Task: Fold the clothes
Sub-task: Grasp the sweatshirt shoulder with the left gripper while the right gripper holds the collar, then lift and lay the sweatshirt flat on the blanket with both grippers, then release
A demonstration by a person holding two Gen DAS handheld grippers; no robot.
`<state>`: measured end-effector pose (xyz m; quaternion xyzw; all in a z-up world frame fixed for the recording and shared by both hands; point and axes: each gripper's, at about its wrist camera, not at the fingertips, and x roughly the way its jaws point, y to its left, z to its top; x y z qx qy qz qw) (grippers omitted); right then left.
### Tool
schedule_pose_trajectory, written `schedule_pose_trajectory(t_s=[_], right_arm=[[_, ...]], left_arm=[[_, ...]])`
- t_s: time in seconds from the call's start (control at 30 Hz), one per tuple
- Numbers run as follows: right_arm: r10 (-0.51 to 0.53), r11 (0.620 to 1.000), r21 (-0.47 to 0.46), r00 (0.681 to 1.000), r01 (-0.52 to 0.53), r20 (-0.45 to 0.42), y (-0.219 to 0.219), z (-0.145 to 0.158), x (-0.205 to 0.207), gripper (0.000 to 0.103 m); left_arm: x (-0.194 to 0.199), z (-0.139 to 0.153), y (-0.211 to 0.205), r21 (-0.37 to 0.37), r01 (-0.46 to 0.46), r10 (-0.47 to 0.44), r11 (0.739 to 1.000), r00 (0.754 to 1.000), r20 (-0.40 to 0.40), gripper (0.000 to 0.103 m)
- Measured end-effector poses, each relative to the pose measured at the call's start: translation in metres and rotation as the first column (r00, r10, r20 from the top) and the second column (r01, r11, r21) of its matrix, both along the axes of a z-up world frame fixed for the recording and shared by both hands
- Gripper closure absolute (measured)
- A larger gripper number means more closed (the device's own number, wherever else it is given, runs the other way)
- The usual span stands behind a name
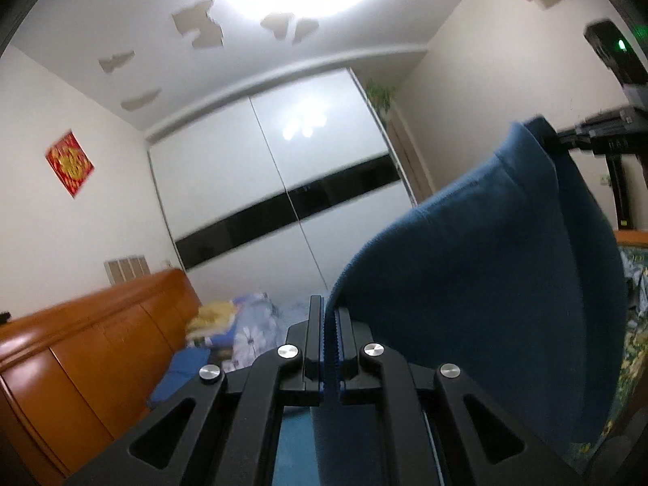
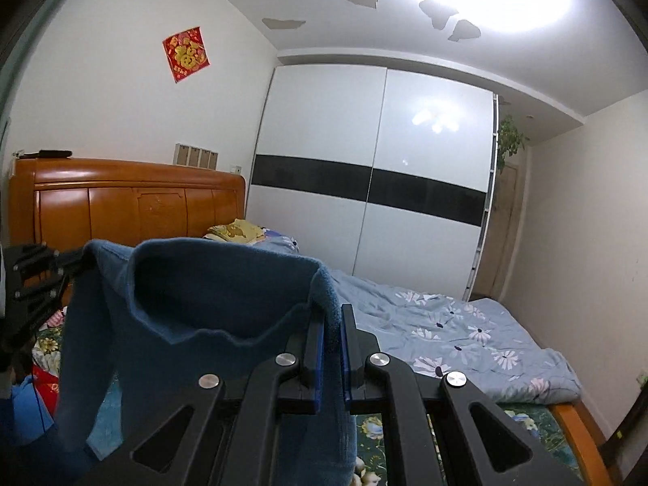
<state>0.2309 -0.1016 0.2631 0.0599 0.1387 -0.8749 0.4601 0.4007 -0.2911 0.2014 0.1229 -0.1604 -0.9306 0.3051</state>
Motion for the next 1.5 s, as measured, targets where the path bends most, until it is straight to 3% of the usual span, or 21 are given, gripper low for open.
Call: schedule_pose_trajectory(t_s=[0.07, 0.17, 0.27, 0.43, 0.5, 0.6, 0.63, 0.8, 0.9, 0.97, 1.1, 1.27, 1.3, 1.33, 1.37, 1.4, 1.43, 1.5], right_arm=[[-0.012, 0.999, 0.037, 1.000, 0.011, 0.017, -0.021, -0.008, -0.013, 0.096], [-0.041, 0.989, 0.141, 0.997, 0.031, 0.067, -0.074, -0.048, -0.048, 0.096], [-0.072, 0.965, 0.260, 0.984, 0.028, 0.161, -0.134, -0.114, -0.093, 0.096], [-0.117, 0.903, 0.430, 0.951, -0.018, 0.287, -0.211, -0.244, -0.158, 0.096], [-0.136, 0.874, 0.485, 0.932, -0.046, 0.335, -0.235, -0.293, -0.182, 0.096], [-0.156, 0.852, 0.519, 0.914, -0.067, 0.375, -0.262, -0.336, -0.214, 0.096], [-0.157, 0.850, 0.521, 0.910, -0.073, 0.383, -0.270, -0.342, -0.220, 0.096], [-0.126, 0.857, 0.505, 0.909, -0.103, 0.398, -0.326, -0.353, -0.238, 0.096], [-0.122, 0.848, 0.513, 0.895, -0.130, 0.428, -0.355, -0.368, -0.243, 0.096], [-0.137, 0.830, 0.541, 0.891, -0.134, 0.432, -0.366, -0.386, -0.247, 0.096], [-0.160, 0.794, 0.590, 0.886, -0.147, 0.435, -0.374, -0.415, -0.251, 0.096], [-0.134, 0.791, 0.592, 0.900, -0.155, 0.415, -0.370, -0.417, -0.249, 0.092], [-0.124, 0.792, 0.590, 0.904, -0.159, 0.410, -0.368, -0.415, -0.247, 0.089], [-0.112, 0.794, 0.586, 0.908, -0.163, 0.404, -0.366, -0.412, -0.245, 0.085], [-0.100, 0.797, 0.581, 0.911, -0.167, 0.400, -0.362, -0.408, -0.243, 0.075], [-0.089, 0.800, 0.575, 0.914, -0.172, 0.396, -0.358, -0.403, -0.240, 0.063], [-0.079, 0.804, 0.569, 0.916, -0.174, 0.392, -0.352, -0.398, -0.237, 0.059], [-0.071, 0.810, 0.561, 0.920, -0.171, 0.384, -0.337, -0.388, -0.231, 0.054]], left_arm=[[-0.018, -0.028, -0.022, 0.043, -0.018, 0.016, 0.999, 0.998, 0.053, 0.097], [-0.046, -0.078, -0.057, 0.116, -0.053, 0.036, 0.992, 0.989, 0.142, 0.097], [-0.082, -0.145, -0.101, 0.222, -0.105, 0.046, 0.970, 0.966, 0.255, 0.097], [-0.141, -0.259, -0.171, 0.332, -0.249, 0.080, 0.910, 0.890, 0.448, 0.098], [-0.152, -0.285, -0.181, 0.351, -0.290, 0.094, 0.890, 0.871, 0.482, 0.098], [-0.166, -0.305, -0.209, 0.412, -0.340, 0.109, 0.845, 0.865, 0.490, 0.099], [-0.170, -0.308, -0.219, 0.427, -0.352, 0.117, 0.833, 0.866, 0.485, 0.099], [-0.187, -0.316, -0.260, 0.373, -0.438, 0.224, 0.818, 0.840, 0.494, 0.099], [-0.199, -0.339, -0.286, 0.419, -0.476, 0.219, 0.773, 0.820, 0.528, 0.099], [-0.208, -0.357, -0.294, 0.418, -0.500, 0.213, 0.758, 0.797, 0.565, 0.099], [-0.220, -0.379, -0.294, 0.391, -0.517, 0.207, 0.762, 0.765, 0.610, 0.098], [-0.220, -0.382, -0.290, 0.406, -0.507, 0.194, 0.760, 0.774, 0.603, 0.097], [-0.218, -0.380, -0.288, 0.411, -0.502, 0.192, 0.761, 0.779, 0.597, 0.096], [-0.214, -0.376, -0.285, 0.419, -0.497, 0.189, 0.760, 0.786, 0.589, 0.086], [-0.210, -0.374, -0.286, 0.431, -0.493, 0.183, 0.756, 0.791, 0.583, 0.078], [-0.205, -0.370, -0.283, 0.443, -0.488, 0.180, 0.752, 0.799, 0.574, 0.062], [-0.199, -0.365, -0.280, 0.454, -0.483, 0.179, 0.748, 0.807, 0.563, 0.052], [-0.187, -0.355, -0.269, 0.461, -0.478, 0.194, 0.748, 0.821, 0.537, 0.051]])
